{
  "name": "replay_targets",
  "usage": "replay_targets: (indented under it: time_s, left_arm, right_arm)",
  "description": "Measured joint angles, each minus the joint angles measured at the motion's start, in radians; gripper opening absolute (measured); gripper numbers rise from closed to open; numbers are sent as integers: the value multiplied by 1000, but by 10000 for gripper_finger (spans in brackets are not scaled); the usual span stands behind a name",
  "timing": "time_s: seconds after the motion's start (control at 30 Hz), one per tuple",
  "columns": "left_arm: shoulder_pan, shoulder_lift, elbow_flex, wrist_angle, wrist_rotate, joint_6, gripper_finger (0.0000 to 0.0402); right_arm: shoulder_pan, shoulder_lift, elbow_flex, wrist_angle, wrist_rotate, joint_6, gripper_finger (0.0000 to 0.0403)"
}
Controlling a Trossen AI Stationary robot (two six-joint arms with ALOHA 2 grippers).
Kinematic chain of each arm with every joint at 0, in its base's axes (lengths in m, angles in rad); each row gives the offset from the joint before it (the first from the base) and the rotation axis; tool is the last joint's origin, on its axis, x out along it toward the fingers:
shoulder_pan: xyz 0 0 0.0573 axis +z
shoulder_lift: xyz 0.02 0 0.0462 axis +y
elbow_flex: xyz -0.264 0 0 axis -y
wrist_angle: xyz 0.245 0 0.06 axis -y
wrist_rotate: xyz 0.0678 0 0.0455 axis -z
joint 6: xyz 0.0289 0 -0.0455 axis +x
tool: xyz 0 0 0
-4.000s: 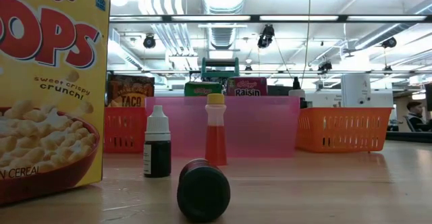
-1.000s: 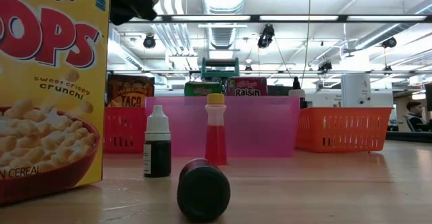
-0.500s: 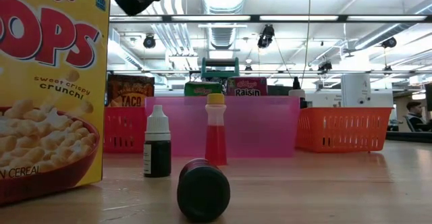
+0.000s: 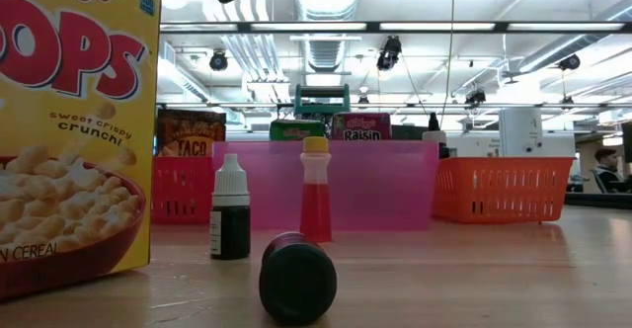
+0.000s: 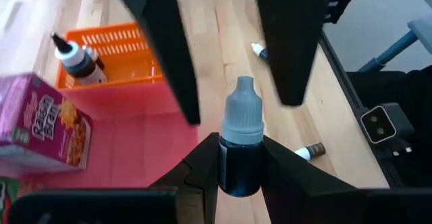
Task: Pick & Place Kitchen Items
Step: Put the small brown food coloring bottle into the orange bin
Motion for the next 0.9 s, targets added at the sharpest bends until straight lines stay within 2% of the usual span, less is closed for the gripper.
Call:
replay_targets:
  time_s: [0.53,0.9]
  left_arm:
    - [8,9,37,-29,-3,23,92]
    - [20,9,37,-27,-1,24,92]
  right_arm:
    - [0,0,0,-29,2,-7,112]
    - [-1,0,0,-28,3,8,94]
